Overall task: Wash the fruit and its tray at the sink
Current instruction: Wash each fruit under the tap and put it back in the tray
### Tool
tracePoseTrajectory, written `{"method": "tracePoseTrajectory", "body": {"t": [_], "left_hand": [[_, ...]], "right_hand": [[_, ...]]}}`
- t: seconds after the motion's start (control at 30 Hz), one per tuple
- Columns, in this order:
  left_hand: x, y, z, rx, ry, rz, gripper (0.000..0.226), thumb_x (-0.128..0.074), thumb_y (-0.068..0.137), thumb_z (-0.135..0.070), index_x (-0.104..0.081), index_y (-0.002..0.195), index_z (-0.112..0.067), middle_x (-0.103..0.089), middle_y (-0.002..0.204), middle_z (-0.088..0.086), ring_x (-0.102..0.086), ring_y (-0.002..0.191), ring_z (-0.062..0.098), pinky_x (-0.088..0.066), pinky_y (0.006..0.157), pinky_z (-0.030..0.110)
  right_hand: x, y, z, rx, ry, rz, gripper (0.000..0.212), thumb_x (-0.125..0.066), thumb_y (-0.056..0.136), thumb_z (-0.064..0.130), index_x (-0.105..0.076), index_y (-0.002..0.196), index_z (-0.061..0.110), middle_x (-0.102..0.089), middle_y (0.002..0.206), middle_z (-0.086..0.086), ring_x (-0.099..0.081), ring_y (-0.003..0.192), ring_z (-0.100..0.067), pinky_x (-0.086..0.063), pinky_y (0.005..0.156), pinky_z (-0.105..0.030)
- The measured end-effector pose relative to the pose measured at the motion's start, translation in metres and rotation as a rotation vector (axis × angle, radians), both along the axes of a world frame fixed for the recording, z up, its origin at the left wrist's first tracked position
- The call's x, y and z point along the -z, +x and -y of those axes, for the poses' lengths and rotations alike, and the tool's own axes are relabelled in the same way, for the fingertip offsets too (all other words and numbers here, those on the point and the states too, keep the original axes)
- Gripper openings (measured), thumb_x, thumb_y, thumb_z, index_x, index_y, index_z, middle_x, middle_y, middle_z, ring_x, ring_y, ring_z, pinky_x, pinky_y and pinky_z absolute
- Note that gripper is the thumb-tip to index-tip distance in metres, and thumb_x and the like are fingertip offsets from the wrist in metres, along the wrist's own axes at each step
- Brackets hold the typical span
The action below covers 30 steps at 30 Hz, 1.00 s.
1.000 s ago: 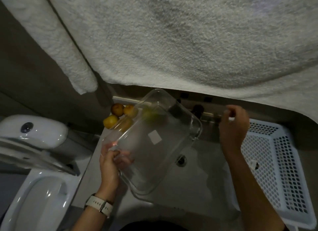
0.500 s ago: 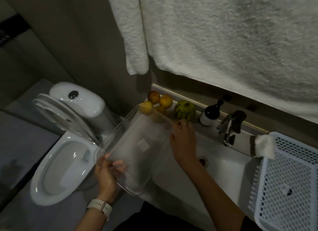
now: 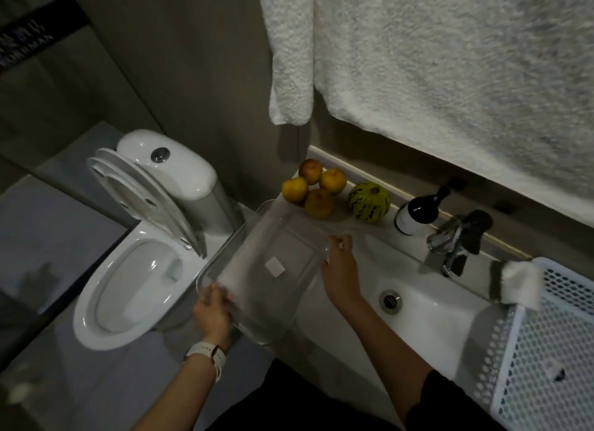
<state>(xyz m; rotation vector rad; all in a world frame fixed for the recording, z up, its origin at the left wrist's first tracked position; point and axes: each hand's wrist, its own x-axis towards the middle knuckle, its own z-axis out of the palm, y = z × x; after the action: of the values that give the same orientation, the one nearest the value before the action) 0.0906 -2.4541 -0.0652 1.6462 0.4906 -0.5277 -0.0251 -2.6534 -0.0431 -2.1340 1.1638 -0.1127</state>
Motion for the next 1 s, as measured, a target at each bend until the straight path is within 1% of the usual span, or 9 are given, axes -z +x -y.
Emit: {"method": "tracePoseTrajectory", "body": {"t": [0.1, 0.2, 0.37, 0.43, 0.53, 0.57, 0.7, 0.8, 1.0], "left_hand": [[0.011, 0.004, -0.005, 0.074, 0.136, 0.016, 0.011, -0.064, 0.091, -0.018, -0.062, 0.099, -0.01, -0.062, 0.086, 0.015, -0.06, 0.084, 0.034, -0.05, 0.079, 0.05], [0.008, 0.008, -0.002, 0.128, 0.226, 0.065, 0.027, -0.068, 0.089, -0.016, -0.042, 0.097, -0.018, -0.058, 0.091, 0.019, -0.061, 0.083, 0.04, -0.051, 0.077, 0.059], [0.01, 0.018, -0.001, 0.213, 0.247, 0.077, 0.031, -0.064, 0.092, -0.023, -0.036, 0.105, -0.016, -0.056, 0.091, 0.014, -0.058, 0.069, 0.031, -0.047, 0.049, 0.032], [0.004, 0.019, -0.002, 0.235, 0.31, 0.107, 0.037, -0.063, 0.093, -0.029, -0.037, 0.114, -0.014, -0.055, 0.1, 0.013, -0.057, 0.081, 0.028, -0.046, 0.058, 0.032], [-0.008, 0.029, 0.003, 0.276, 0.612, 0.3, 0.055, -0.068, 0.088, -0.031, -0.039, 0.131, -0.01, -0.042, 0.131, 0.021, -0.043, 0.119, 0.04, -0.042, 0.097, 0.051], [-0.015, 0.033, 0.01, 0.313, 0.654, 0.397, 0.058, -0.07, 0.087, -0.027, -0.04, 0.133, -0.01, -0.039, 0.135, 0.021, -0.037, 0.124, 0.042, -0.037, 0.101, 0.052], [-0.041, 0.048, 0.065, 0.623, 0.595, 0.765, 0.051, -0.071, 0.086, -0.021, -0.049, 0.131, -0.009, -0.042, 0.13, 0.018, -0.039, 0.119, 0.033, -0.036, 0.097, 0.038], [-0.051, 0.054, 0.126, 0.959, 0.616, 0.989, 0.049, -0.071, 0.086, -0.026, -0.055, 0.128, -0.007, -0.048, 0.124, 0.017, -0.044, 0.111, 0.033, -0.041, 0.09, 0.04], [-0.043, 0.045, 0.223, 1.321, 0.747, 1.126, 0.039, -0.055, 0.092, -0.046, -0.06, 0.118, -0.018, -0.052, 0.127, 0.006, -0.045, 0.11, 0.031, -0.031, 0.083, 0.04]], "right_hand": [[0.002, -0.001, -0.002, 0.036, -0.016, 0.049, 0.039, -0.056, 0.087, -0.002, -0.05, 0.124, 0.009, -0.032, 0.132, -0.008, -0.056, 0.103, -0.026, -0.053, 0.077, -0.038], [0.004, -0.002, -0.002, 0.059, -0.039, 0.063, 0.033, -0.056, 0.086, -0.004, -0.051, 0.116, 0.008, -0.032, 0.128, -0.006, -0.055, 0.096, -0.025, -0.053, 0.072, -0.038], [0.004, -0.001, 0.001, 0.068, -0.041, 0.046, 0.04, -0.058, 0.087, -0.001, -0.048, 0.123, 0.012, -0.031, 0.13, -0.005, -0.056, 0.096, -0.025, -0.053, 0.07, -0.036], [0.004, -0.002, 0.002, 0.065, -0.045, 0.027, 0.042, -0.059, 0.087, 0.001, -0.047, 0.126, 0.014, -0.031, 0.131, -0.004, -0.056, 0.1, -0.025, -0.054, 0.071, -0.038], [0.003, -0.007, 0.005, 0.045, -0.073, 0.02, 0.044, -0.063, 0.087, 0.008, -0.047, 0.127, 0.017, -0.035, 0.132, -0.004, -0.05, 0.112, -0.022, -0.053, 0.079, -0.038], [0.002, -0.008, 0.007, 0.042, -0.085, 0.023, 0.043, -0.064, 0.087, 0.009, -0.047, 0.126, 0.017, -0.037, 0.132, -0.004, -0.049, 0.114, -0.022, -0.053, 0.082, -0.038], [0.0, -0.009, 0.015, 0.032, -0.097, 0.038, 0.037, -0.064, 0.088, 0.013, -0.052, 0.122, 0.017, -0.046, 0.127, -0.006, -0.049, 0.113, -0.023, -0.049, 0.088, -0.037], [-0.002, -0.009, 0.025, 0.003, -0.045, 0.069, 0.037, -0.06, 0.09, 0.012, -0.052, 0.127, 0.015, -0.049, 0.13, -0.006, -0.048, 0.119, -0.022, -0.046, 0.093, -0.036], [-0.009, -0.017, 0.038, 0.023, -0.042, 0.134, 0.034, -0.057, 0.091, 0.013, -0.054, 0.125, 0.015, -0.052, 0.126, -0.005, -0.051, 0.115, -0.021, -0.044, 0.09, -0.03]]}}
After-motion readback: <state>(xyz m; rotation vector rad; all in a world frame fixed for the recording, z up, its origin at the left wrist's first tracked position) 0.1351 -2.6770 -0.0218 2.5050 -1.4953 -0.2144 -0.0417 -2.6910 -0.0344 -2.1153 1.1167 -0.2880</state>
